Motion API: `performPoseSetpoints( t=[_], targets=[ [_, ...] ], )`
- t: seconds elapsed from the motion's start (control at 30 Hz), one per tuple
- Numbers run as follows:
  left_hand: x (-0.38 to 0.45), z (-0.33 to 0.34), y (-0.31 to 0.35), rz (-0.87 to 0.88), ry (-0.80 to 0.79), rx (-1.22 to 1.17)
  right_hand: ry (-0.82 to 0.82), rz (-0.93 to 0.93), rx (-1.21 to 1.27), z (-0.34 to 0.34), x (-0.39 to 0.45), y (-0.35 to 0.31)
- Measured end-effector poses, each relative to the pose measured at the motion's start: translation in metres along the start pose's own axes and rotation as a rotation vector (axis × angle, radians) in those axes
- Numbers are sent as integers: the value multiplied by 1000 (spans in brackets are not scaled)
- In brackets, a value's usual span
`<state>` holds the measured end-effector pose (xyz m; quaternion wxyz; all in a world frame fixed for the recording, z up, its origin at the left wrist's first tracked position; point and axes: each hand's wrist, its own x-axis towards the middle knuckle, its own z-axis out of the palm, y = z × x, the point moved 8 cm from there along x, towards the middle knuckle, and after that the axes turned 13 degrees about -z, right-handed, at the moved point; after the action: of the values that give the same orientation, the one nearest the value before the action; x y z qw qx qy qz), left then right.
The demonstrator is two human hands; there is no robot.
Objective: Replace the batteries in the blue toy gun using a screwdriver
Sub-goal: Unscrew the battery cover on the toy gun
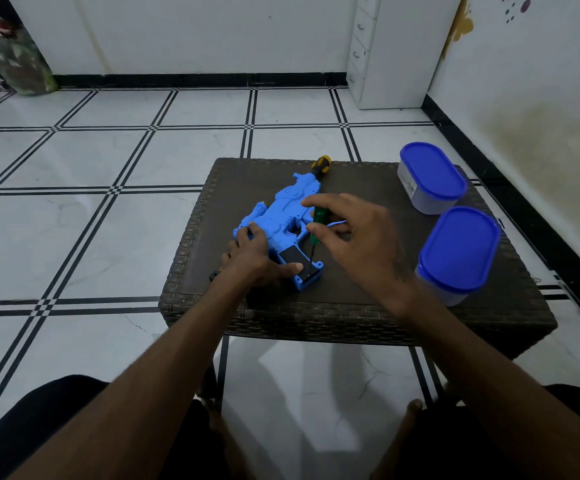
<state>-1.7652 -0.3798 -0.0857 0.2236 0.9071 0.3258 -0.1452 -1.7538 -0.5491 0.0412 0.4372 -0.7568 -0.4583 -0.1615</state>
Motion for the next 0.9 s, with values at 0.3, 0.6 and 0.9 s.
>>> performPoseSetpoints(
  t=[0.3,0.6,0.9],
  targets=[
    [0,0,-1,-15,-5,3,63,17,33,-13,3,3],
    [0,0,-1,-6,-6,4,22,-8,37,-2,-4,3],
    [0,0,-1,-8,-8,-5,-8,-24,17,-1,-3,1]
  ],
)
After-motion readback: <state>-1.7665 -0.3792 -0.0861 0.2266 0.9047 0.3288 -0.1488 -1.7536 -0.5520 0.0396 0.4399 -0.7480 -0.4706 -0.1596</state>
